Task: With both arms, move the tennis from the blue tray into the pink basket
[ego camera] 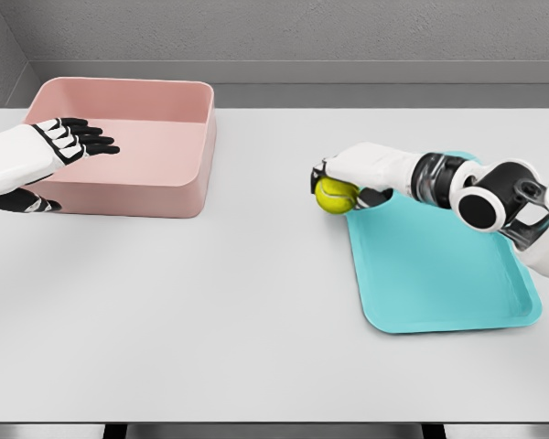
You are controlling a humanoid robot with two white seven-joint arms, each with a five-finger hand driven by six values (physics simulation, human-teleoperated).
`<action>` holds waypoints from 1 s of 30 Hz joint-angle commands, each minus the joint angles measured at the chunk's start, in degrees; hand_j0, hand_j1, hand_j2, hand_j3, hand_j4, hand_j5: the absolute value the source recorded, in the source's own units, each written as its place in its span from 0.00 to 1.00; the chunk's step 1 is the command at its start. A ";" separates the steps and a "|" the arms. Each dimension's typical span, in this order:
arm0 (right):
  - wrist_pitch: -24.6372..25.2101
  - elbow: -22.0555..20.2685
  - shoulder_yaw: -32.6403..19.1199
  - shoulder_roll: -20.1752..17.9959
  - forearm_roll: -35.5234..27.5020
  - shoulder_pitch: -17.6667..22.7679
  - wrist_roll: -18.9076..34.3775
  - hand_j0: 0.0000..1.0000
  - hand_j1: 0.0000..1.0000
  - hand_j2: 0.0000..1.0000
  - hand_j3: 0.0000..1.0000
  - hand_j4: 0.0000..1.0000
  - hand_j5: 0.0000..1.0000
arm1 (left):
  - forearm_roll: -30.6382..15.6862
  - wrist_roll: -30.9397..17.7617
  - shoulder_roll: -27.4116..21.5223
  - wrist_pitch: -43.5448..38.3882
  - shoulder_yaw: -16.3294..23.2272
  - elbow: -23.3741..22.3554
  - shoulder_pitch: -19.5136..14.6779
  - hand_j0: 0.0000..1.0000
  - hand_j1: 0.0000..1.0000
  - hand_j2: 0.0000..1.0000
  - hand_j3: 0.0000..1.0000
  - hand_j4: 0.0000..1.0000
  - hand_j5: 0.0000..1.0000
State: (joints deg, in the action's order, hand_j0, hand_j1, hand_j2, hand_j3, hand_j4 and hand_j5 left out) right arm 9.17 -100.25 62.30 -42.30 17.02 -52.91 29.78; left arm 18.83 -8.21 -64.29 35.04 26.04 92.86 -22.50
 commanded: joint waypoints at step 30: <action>-7.77 -0.12 8.81 13.30 0.03 -6.50 -0.33 1.00 1.00 1.00 1.00 1.00 1.00 | -0.28 0.03 -0.04 -0.04 -0.03 -0.04 0.00 1.00 1.00 1.00 1.00 1.00 1.00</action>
State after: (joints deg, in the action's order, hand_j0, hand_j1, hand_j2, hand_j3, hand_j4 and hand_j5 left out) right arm 1.35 -100.45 71.50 -28.15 16.97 -59.15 29.57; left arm 18.92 -8.21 -64.26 35.04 26.06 92.81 -22.50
